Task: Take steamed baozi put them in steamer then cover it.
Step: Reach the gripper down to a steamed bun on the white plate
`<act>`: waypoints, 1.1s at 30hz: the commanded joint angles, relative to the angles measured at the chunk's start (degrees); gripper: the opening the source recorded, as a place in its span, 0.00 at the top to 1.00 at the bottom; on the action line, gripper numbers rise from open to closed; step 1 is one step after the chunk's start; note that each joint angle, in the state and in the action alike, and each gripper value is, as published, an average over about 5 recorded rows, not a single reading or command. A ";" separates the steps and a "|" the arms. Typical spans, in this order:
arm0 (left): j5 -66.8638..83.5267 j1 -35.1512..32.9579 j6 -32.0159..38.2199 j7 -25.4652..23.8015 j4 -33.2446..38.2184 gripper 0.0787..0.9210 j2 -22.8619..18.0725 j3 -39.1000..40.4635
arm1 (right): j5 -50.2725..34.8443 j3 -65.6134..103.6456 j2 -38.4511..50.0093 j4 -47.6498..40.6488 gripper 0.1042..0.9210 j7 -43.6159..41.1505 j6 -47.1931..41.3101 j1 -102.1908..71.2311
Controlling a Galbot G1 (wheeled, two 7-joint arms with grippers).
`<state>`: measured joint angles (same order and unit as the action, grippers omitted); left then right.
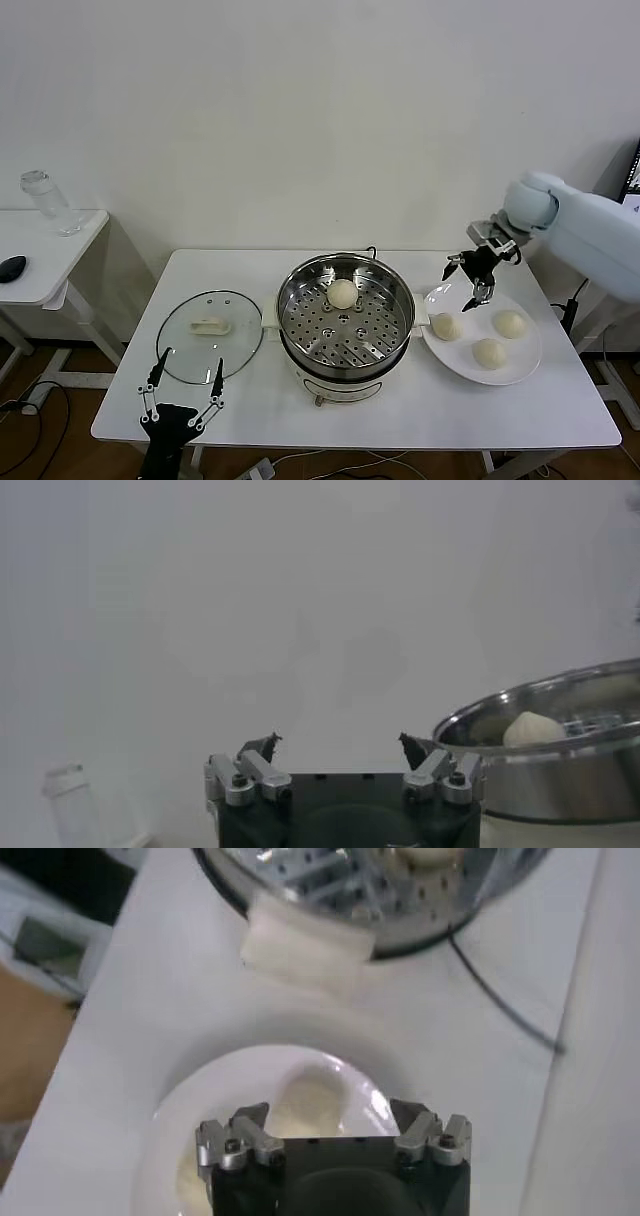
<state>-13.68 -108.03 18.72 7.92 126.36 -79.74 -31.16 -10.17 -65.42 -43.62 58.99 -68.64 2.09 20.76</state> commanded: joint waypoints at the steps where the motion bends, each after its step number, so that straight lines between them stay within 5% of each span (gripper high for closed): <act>1: 0.43 -0.47 0.38 0.02 0.26 0.12 0.13 -1.76 | 1.61 0.27 -3.17 -7.62 0.12 5.35 -3.65 -5.87; 33: 0.34 -0.60 0.49 0.04 -0.05 0.12 -0.24 -1.81 | 5.99 7.71 -6.42 -12.22 0.13 7.14 -2.28 -15.07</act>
<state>-13.38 -108.63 19.22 7.97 126.40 -79.95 -32.90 -4.55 -58.53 -49.71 47.28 -61.93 -0.10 6.92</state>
